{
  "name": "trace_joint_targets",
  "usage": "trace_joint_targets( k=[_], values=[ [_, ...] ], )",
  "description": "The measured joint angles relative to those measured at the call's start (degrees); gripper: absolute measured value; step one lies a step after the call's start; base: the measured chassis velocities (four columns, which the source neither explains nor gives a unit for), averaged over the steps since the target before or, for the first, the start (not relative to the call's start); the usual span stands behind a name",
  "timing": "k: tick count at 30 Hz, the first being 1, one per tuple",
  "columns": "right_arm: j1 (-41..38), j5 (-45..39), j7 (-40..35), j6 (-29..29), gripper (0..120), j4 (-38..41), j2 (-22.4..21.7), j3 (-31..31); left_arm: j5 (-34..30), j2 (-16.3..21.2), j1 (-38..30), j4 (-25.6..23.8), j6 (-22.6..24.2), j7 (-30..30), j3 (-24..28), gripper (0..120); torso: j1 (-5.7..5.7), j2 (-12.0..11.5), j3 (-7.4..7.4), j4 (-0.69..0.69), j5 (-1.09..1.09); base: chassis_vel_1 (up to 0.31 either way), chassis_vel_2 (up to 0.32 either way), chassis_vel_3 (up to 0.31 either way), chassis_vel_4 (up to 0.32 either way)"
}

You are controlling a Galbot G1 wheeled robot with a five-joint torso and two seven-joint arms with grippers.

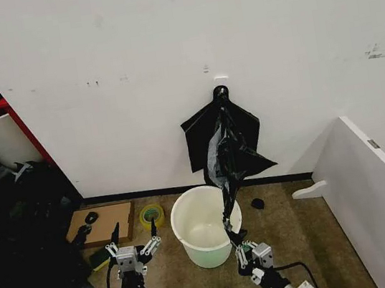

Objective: Place the garbage bag over the trash bin.

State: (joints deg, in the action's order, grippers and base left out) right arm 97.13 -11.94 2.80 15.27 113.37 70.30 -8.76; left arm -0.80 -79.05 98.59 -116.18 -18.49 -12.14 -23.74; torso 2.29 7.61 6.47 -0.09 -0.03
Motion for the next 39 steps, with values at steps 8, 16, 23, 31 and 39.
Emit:
trace_joint_targets(
  k=[8, 16, 23, 31, 39],
  values=[
    [0.07, 0.43, -0.05, 0.21, 0, 0.00, 0.10, 0.37, -0.11, 0.17, -0.12, 0.18, -0.02, 0.00, 0.13, 100, 0.00, 0.00, 0.00, 0.00, 0.00, 0.000, 0.000, 0.000, 0.000],
    [-1.66, 0.02, -0.57, -0.14, 0, 0.01, 0.44, 0.01, -5.02, 3.35, -1.14, -0.94, 1.68, 0.95, 1.34, 100, 0.00, 0.00, 0.00, 0.01, 0.00, 0.000, 0.000, 0.000, 0.000],
    [-4.94, -1.94, -1.75, -2.75, 0, 1.39, 2.03, -0.23, -20.21, 16.45, -10.18, -4.23, 6.88, 4.25, 6.63, 100, 0.00, 0.00, 0.00, -0.04, -0.03, 0.000, 0.000, 0.000, 0.000],
    [-8.48, -3.07, -1.99, -4.16, 0, 0.86, 1.15, 2.36, -32.05, 23.53, -19.34, -4.45, 10.69, 6.00, 9.53, 100, 0.00, 0.00, 0.00, 0.02, -0.01, 0.000, 0.000, 0.000, 0.000],
    [-7.77, -2.74, -2.05, -4.30, 0, 0.87, 2.11, 1.26, -37.59, 25.69, -36.45, 1.26, 13.81, 5.20, 21.80, 100, 0.00, -0.01, 0.01, 0.00, -0.01, 0.000, 0.000, 0.000, 0.000]
  ],
)
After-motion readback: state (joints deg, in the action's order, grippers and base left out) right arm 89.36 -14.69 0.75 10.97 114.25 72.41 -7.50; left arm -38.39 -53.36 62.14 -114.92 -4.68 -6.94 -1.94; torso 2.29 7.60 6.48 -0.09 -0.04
